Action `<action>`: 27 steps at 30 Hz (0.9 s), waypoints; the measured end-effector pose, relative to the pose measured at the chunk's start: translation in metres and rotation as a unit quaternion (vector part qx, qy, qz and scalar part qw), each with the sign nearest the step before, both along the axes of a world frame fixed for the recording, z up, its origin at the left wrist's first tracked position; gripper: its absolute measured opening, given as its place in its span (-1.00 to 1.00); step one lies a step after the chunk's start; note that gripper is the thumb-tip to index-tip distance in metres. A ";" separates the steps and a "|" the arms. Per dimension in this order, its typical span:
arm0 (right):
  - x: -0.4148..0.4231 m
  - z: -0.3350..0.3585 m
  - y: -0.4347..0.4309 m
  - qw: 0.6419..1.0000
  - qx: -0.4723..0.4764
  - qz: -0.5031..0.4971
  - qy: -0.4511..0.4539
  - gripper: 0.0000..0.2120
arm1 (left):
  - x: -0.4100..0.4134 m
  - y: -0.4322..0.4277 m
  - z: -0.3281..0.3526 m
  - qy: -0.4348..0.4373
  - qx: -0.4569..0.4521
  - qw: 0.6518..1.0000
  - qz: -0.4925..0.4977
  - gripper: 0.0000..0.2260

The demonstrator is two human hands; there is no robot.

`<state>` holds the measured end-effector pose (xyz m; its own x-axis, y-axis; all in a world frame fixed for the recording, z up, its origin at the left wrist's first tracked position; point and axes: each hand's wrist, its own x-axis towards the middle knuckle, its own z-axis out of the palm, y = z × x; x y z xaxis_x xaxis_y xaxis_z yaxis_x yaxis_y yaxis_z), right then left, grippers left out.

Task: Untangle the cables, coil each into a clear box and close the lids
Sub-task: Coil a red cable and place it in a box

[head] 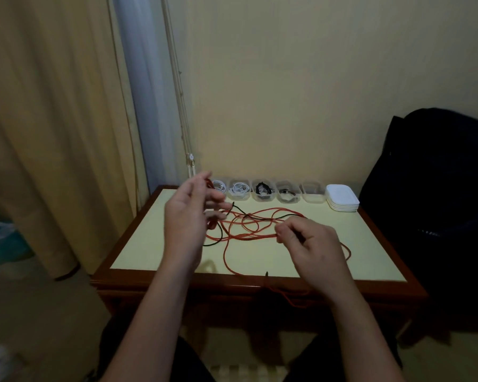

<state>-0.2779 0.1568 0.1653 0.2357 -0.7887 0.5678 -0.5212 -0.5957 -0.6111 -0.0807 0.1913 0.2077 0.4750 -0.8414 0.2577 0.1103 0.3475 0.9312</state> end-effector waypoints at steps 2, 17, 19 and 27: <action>0.003 0.002 0.003 1.000 0.007 0.014 -0.018 -0.71 | -0.010 0.000 -0.004 -0.077 0.016 0.996 -0.029 -0.75; 0.016 0.010 0.012 0.975 0.072 -0.044 -0.204 -0.62 | -0.041 0.000 -0.020 0.216 0.093 0.888 -0.396 -0.65; 0.018 0.012 0.016 0.974 0.108 -0.005 -0.199 -0.55 | -0.041 -0.001 -0.019 0.258 0.083 0.873 -0.405 -0.67; 0.025 0.012 0.022 0.974 0.135 0.025 -0.182 -0.66 | -0.050 -0.002 -0.022 0.142 0.060 0.937 -0.312 -0.64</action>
<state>-0.2524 0.1784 0.1776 0.0984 -0.9137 0.3942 -0.2150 -0.4063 -0.8881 -0.1308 0.1893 0.1857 -0.0845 -0.9931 0.0818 0.5072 0.0278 0.8614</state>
